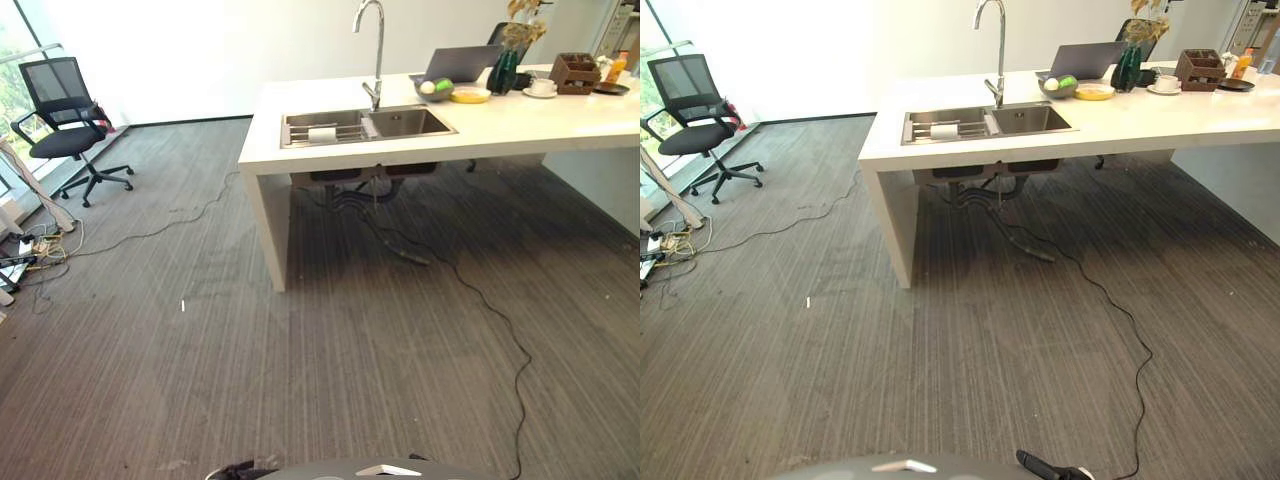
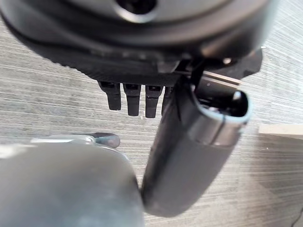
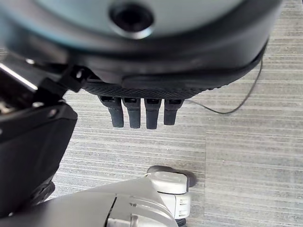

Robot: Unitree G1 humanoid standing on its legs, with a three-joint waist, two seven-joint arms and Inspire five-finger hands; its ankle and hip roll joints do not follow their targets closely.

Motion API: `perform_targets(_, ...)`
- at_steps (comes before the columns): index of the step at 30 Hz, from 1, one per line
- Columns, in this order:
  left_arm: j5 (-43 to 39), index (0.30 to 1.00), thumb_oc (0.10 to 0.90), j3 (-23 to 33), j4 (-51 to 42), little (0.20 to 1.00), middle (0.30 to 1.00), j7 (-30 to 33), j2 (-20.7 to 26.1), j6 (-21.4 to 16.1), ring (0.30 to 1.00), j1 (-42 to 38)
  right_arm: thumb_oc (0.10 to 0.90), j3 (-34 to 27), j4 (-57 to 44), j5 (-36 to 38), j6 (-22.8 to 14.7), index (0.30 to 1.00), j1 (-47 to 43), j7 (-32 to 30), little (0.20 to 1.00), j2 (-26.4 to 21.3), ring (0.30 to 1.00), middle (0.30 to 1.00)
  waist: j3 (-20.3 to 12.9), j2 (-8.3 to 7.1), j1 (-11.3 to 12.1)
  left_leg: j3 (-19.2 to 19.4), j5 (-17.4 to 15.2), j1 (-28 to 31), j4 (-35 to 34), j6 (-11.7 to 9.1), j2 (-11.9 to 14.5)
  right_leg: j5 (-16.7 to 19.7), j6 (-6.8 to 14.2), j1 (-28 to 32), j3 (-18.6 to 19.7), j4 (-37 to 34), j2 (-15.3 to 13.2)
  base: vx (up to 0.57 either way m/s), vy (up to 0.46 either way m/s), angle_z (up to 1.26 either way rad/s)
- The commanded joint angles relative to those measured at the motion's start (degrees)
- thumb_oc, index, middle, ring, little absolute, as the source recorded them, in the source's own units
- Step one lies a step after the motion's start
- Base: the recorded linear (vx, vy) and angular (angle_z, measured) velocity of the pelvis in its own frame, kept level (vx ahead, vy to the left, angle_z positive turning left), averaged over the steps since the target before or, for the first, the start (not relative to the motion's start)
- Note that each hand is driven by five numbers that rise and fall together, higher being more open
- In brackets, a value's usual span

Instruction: Place the dishes in the dishwasher.

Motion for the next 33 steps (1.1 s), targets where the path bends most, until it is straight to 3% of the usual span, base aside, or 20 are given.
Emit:
perform_targets(1, 2.14, 0.9, 0.8, 1.67, 1.2, 0.9, 0.9, -0.33, -1.3, -0.87, 0.9, -2.32, 0.8, 0.84, 3.01, -2.27, -0.67, 0.9, -2.85, 0.39, 0.9, 0.3, 0.9, 0.9, 1.09, -2.11, -0.73, 2.09, -2.32, 3.02, -3.92, -2.58, -0.07, 9.67, 7.52, 9.47, 1.39, -21.02, -4.31, 0.0, 0.0, 0.0)
perform_targets(12, -1.15, 0.9, 0.8, 5.04, 2.76, 0.9, 0.9, 1.77, -1.14, -0.55, 0.9, -2.61, 0.8, 3.0, 0.92, -5.8, -1.24, 0.9, -3.49, -1.13, 0.9, 0.55, 0.9, 0.9, 1.3, -2.76, -0.3, 2.2, -2.63, 3.24, -3.92, -2.46, -0.03, 9.7, 7.62, 9.63, 0.94, -20.92, -4.34, 0.0, 0.003, 0.01)
perform_targets(17, -7.4, 0.9, 0.8, 9.04, 3.38, 0.9, 0.9, 2.36, -1.32, -0.7, 0.9, -2.08, 0.8, 2.51, 1.19, -5.84, -1.18, 0.9, -3.47, -1.55, 0.9, 0.32, 0.9, 0.9, 1.09, -3.26, 0.33, 2.52, -3.03, 3.67, -3.92, -2.3, -0.06, 9.38, 7.77, 9.97, 0.57, -20.78, -4.33, 0.02, 0.008, -0.04)
perform_targets(30, -5.25, 0.9, 0.8, 7.81, 3.51, 0.9, 0.9, 2.11, -1.7, -0.49, 0.9, -2.57, 0.8, 3.84, -3.08, -6.56, -2.8, 0.9, -3.54, -1.76, 0.9, -0.22, 0.9, 0.9, 1.3, -2.64, -0.31, 2.5, -3.18, 4.13, -3.92, -2.55, -0.11, 8.86, 7.69, 10.62, -0.17, -20.78, -4.44, 0.0, 0.001, 0.0)
perform_targets(33, -4.35, 0.9, 0.8, 6.95, 4.38, 0.9, 0.9, 1.41, -2.15, 0.28, 0.9, -2.35, 0.8, 1.85, -0.77, -2.92, -1.81, 0.9, -3.68, -0.71, 0.9, -0.09, 0.9, 0.9, 1.27, -2.16, -0.61, 2.71, -3.18, 4.26, -3.92, -2.67, 0.03, 8.84, 7.61, 10.54, -0.1, -20.82, -4.43, 0.01, -0.01, -0.03)
